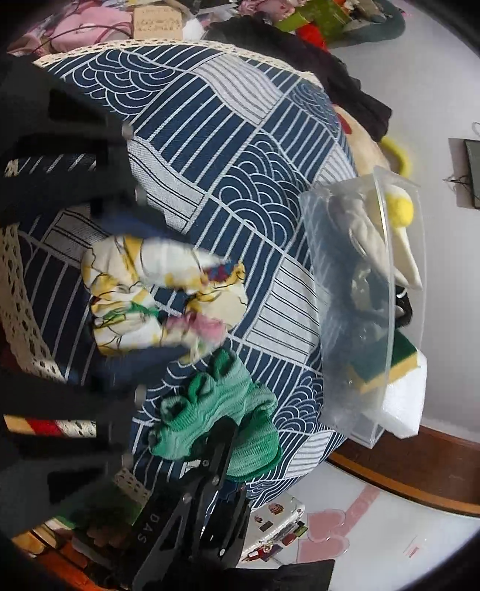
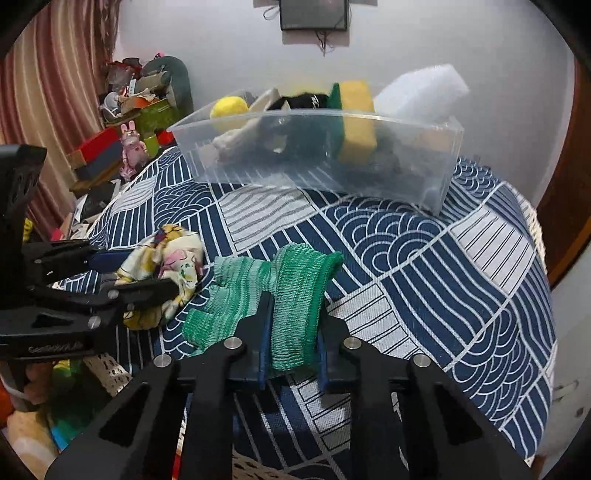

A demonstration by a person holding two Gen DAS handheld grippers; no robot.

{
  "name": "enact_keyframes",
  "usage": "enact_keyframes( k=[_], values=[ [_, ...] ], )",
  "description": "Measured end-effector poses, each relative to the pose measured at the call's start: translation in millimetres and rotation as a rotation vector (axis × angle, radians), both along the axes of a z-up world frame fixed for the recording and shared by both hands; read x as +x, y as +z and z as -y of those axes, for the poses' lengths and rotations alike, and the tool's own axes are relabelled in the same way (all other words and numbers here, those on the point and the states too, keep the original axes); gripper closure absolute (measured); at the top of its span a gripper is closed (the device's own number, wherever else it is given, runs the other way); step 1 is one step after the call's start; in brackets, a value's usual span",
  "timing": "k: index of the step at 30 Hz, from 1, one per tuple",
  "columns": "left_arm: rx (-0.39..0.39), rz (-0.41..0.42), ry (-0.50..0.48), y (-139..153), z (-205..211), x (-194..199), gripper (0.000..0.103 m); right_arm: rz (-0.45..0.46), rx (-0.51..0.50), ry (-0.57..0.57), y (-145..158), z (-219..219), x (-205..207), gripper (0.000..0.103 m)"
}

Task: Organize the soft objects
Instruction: 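Grasp the floral cloth with the left gripper while the right grasps the green knit glove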

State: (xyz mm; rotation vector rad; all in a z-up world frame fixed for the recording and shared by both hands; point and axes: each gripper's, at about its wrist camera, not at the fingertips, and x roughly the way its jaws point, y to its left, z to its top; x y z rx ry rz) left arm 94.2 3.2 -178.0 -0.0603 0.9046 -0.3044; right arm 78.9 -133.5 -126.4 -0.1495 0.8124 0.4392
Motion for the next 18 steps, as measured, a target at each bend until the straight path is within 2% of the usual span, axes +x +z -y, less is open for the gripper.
enact_keyframes(
  k=[2, 6, 18],
  values=[
    [0.007, 0.014, -0.005, 2, 1, -3, 0.079, 0.01, 0.009, -0.012, 3, 0, -1, 0.089],
    [0.006, 0.044, 0.031, 8, -4, -8, 0.086, 0.026, 0.036, -0.045, 10, 7, 1, 0.09],
    [-0.038, 0.089, 0.125, 35, -38, -1, 0.09, 0.137, 0.077, -0.08, 49, 13, 11, 0.091]
  ],
)
